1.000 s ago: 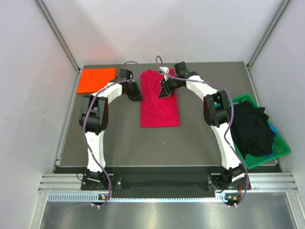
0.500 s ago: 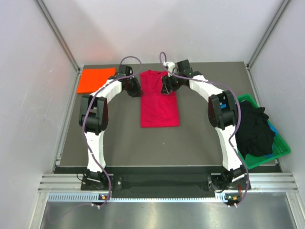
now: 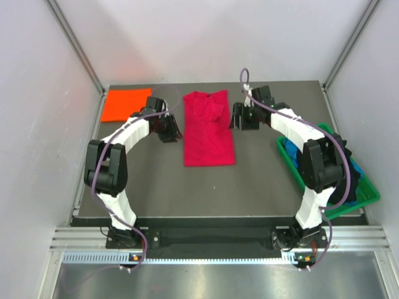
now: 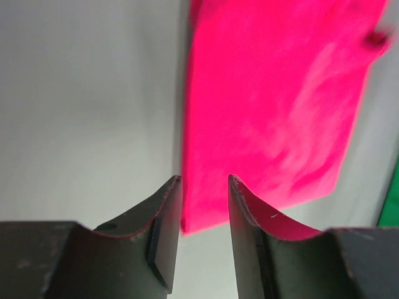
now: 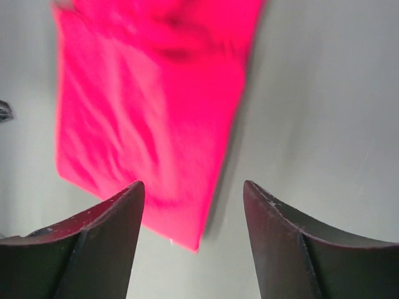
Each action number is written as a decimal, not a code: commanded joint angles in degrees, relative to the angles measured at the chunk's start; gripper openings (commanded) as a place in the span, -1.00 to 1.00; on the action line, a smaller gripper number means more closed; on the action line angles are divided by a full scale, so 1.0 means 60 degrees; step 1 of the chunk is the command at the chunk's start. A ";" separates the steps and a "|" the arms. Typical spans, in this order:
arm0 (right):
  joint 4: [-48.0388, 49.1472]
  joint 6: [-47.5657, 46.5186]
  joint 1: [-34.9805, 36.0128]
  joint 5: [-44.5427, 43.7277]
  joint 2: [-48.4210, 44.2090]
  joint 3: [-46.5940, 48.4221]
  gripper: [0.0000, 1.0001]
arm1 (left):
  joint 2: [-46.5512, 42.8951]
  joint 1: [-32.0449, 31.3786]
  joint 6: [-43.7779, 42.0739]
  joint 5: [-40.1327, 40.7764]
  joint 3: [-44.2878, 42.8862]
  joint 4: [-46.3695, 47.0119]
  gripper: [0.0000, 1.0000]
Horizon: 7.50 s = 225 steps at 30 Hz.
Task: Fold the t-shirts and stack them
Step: Fold the tshirt
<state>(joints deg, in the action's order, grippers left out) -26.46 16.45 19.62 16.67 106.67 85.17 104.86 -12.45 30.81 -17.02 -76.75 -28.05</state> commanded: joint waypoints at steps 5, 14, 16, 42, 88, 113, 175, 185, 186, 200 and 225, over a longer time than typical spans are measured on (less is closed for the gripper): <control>0.0453 0.0818 0.0261 0.0210 -0.1372 -0.2752 0.23 | -0.0703 0.0024 -0.0125 -0.0855 0.2022 0.0837 -0.19; 0.1567 0.0921 0.0422 0.0708 -0.1564 -0.4043 0.21 | -0.0631 -0.0093 0.0153 -0.1558 0.3049 0.1730 -0.19; 0.1771 0.0936 0.0481 0.0869 -0.1388 -0.4116 0.20 | -0.0645 -0.0093 0.0226 -0.1661 0.3182 0.1848 -0.20; 0.2300 0.0833 0.0759 0.0972 -0.0845 -0.4687 -0.96 | -0.1378 -0.0108 0.0652 -0.1910 0.3636 0.2288 -0.09; 0.1992 0.3027 0.2048 -0.0461 -0.5719 -0.8904 -0.48 | -0.4702 -0.2129 0.1734 0.0082 0.6625 0.1380 -0.42; 0.5391 0.8040 0.2473 -0.1898 -0.6778 -1.1308 -0.12 | -0.4616 -0.2261 0.3596 -0.0358 0.8148 0.3987 -0.20; 0.1638 0.3896 0.2314 -0.3819 -0.9347 -0.7548 -1.00 | -0.5261 -0.4522 0.2572 0.3555 0.2951 -0.0291 -1.00; 0.3105 0.2635 0.0555 -0.1138 -0.4833 -0.4485 -1.00 | -0.1878 -0.2336 0.1150 0.2090 -0.0038 0.0105 -1.00; 0.3236 0.2591 0.0452 -0.1007 -0.4279 -0.4033 -1.00 | -0.1644 -0.2074 0.1077 0.1973 -0.0272 0.0134 -1.00; 0.5301 0.2882 -0.0647 0.1162 -0.0100 -0.1041 -1.00 | 0.2341 -0.0914 0.0622 0.0785 -0.4053 0.0938 -1.00; 0.5904 0.3162 -0.1072 0.0401 0.2890 0.1054 -1.00 | 0.4774 0.0053 0.1164 0.0537 -0.5460 0.2639 -0.92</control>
<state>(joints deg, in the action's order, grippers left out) 5.69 35.18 13.76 20.60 123.22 88.27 132.75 -12.99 36.95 -12.97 -106.69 -18.20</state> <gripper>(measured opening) 0.007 0.025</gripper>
